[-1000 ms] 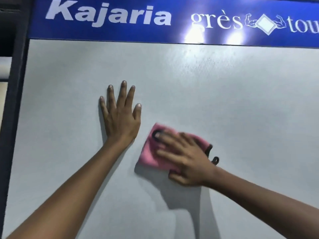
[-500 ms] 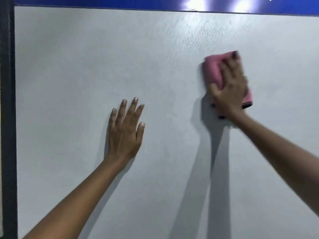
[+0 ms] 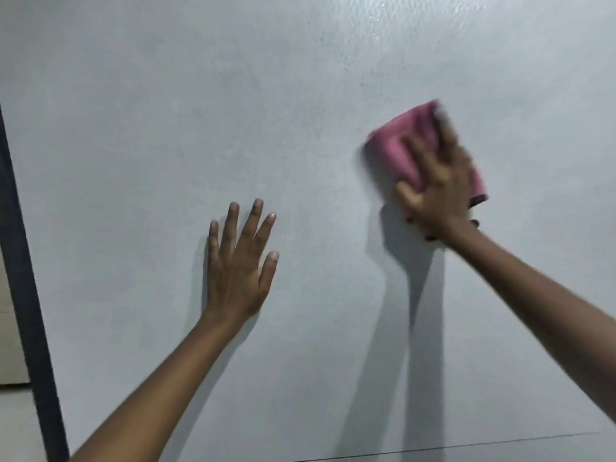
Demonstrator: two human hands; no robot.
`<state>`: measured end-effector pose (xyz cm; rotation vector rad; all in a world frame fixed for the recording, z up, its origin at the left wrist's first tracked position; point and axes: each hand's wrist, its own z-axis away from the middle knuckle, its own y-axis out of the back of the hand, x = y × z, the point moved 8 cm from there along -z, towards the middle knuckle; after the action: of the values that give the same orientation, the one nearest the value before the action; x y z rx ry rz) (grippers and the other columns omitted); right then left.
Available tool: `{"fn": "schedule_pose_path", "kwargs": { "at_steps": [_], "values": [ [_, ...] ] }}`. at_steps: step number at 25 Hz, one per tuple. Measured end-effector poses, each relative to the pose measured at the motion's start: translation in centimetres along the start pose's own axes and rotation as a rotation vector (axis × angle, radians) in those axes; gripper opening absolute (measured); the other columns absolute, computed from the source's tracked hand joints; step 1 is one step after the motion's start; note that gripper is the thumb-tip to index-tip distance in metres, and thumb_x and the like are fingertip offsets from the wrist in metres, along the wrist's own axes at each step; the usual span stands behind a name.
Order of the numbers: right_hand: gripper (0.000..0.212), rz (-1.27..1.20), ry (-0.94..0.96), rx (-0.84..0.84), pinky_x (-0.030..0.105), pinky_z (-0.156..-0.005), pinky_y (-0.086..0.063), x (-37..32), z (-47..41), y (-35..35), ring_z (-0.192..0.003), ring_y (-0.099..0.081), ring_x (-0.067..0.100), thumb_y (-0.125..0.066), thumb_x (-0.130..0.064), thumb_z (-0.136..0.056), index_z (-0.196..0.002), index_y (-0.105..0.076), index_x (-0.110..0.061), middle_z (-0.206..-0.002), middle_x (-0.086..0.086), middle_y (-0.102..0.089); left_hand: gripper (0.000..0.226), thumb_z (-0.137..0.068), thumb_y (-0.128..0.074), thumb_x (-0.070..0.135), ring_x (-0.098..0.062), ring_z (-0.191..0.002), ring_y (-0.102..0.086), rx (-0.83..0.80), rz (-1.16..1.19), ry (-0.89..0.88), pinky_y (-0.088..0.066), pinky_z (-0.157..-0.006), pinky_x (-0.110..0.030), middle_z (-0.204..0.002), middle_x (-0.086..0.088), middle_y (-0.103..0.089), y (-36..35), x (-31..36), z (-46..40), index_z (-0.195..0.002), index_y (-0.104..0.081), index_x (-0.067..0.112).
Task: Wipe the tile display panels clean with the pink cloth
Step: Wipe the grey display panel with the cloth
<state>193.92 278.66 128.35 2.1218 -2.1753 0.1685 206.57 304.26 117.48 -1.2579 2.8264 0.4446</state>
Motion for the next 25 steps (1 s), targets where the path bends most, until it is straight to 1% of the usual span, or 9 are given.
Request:
{"fn": "schedule_pose_path", "kwargs": {
  "at_steps": [2,4,7,9,11,16,20,23,25],
  "values": [
    [0.061,-0.038,-0.250,0.140,0.040,-0.105,-0.037,4.1,-1.0,1.8,-0.140,-0.036,0.029,-0.059,-0.026,-0.076,-0.135,-0.056,-0.012,-0.154,0.022,-0.030,0.055,-0.100,-0.029,0.035,-0.025,-0.151,-0.004,-0.038,-0.066,0.042,-0.005,-0.120,-0.053,-0.162,0.001,-0.016,-1.5,-0.7,1.3,-0.153,-0.026,0.023],
    [0.062,-0.038,-0.300,0.180,0.040,-0.105,-0.037,2.9,1.6,1.0,-0.138,-0.039,0.030,-0.059,-0.026,-0.076,-0.136,-0.056,-0.012,-0.153,0.020,-0.034,0.054,-0.100,-0.028,0.033,-0.026,-0.151,-0.004,-0.048,-0.072,0.065,-0.003,-0.120,-0.053,-0.162,0.001,-0.016,-2.0,-1.1,1.7,-0.153,-0.027,0.023],
    [0.063,-0.116,0.136,-0.044,0.048,-0.093,-0.044,-8.7,11.7,-3.3,-0.129,-0.049,0.032,-0.063,-0.029,-0.072,-0.133,-0.058,-0.013,-0.146,0.017,-0.046,0.053,-0.101,-0.026,0.031,-0.024,-0.151,-0.003,-0.049,-0.056,0.050,-0.001,-0.120,-0.051,-0.162,0.002,-0.015,-1.6,-0.9,1.4,-0.154,-0.025,0.025],
    [0.069,-0.180,0.598,-0.334,0.046,-0.098,-0.039,-17.7,21.3,-5.5,-0.140,-0.037,0.028,-0.069,-0.028,-0.070,-0.136,-0.051,-0.019,-0.151,0.006,-0.042,0.052,-0.102,-0.024,0.032,-0.024,-0.151,-0.003,-0.059,-0.029,0.029,-0.001,-0.119,-0.051,-0.162,0.001,-0.014,-1.2,-1.1,1.2,-0.154,-0.022,0.026],
    [0.076,-0.164,0.746,-0.502,0.044,-0.106,-0.031,-20.4,26.5,-6.2,-0.149,-0.017,0.023,-0.073,-0.030,-0.068,-0.138,-0.043,-0.025,-0.155,-0.003,-0.035,0.053,-0.102,-0.027,0.032,-0.025,-0.151,-0.003,-0.060,0.036,0.011,0.001,-0.119,-0.050,-0.163,0.001,-0.011,-0.7,-0.9,2.0,-0.154,-0.020,0.026],
    [0.060,-0.079,0.108,-0.155,0.045,-0.098,-0.038,-4.8,16.9,-0.9,-0.132,-0.039,0.032,-0.059,-0.033,-0.077,-0.135,-0.048,-0.017,-0.148,0.017,-0.037,0.056,-0.098,-0.034,0.034,-0.025,-0.150,-0.005,-0.083,-0.002,-0.033,0.001,-0.120,-0.047,-0.163,0.008,-0.003,-2.4,1.9,11.5,-0.153,-0.022,0.028],
    [0.060,-0.039,-0.311,0.057,0.042,-0.110,-0.029,5.0,12.5,2.6,-0.140,-0.031,0.035,-0.060,-0.021,-0.077,-0.136,-0.052,-0.009,-0.150,0.029,-0.031,0.053,-0.103,-0.024,0.036,-0.025,-0.151,-0.003,-0.113,-0.069,-0.061,-0.003,-0.119,-0.051,-0.163,0.008,-0.003,-5.6,0.6,14.4,-0.155,-0.013,0.032],
    [0.059,-0.055,-0.205,-0.006,0.049,-0.099,-0.041,-2.4,18.7,-0.8,-0.130,-0.044,0.039,-0.059,-0.026,-0.077,-0.131,-0.055,-0.005,-0.142,0.028,-0.044,0.052,-0.104,-0.023,0.034,-0.024,-0.151,-0.003,-0.090,-0.078,-0.060,-0.002,-0.120,-0.051,-0.163,0.008,-0.003,-5.5,0.6,14.8,-0.155,-0.013,0.032],
    [0.055,-0.182,0.199,-0.276,0.046,-0.095,-0.043,-13.6,27.4,-4.8,-0.129,-0.048,0.033,-0.061,-0.022,-0.079,-0.132,-0.054,-0.012,-0.141,0.017,-0.052,0.051,-0.104,-0.021,0.033,-0.024,-0.151,-0.002,-0.114,-0.057,-0.071,0.000,-0.120,-0.050,-0.163,0.010,-0.002,-5.3,0.7,14.6,-0.155,-0.012,0.033]
  ]
}}
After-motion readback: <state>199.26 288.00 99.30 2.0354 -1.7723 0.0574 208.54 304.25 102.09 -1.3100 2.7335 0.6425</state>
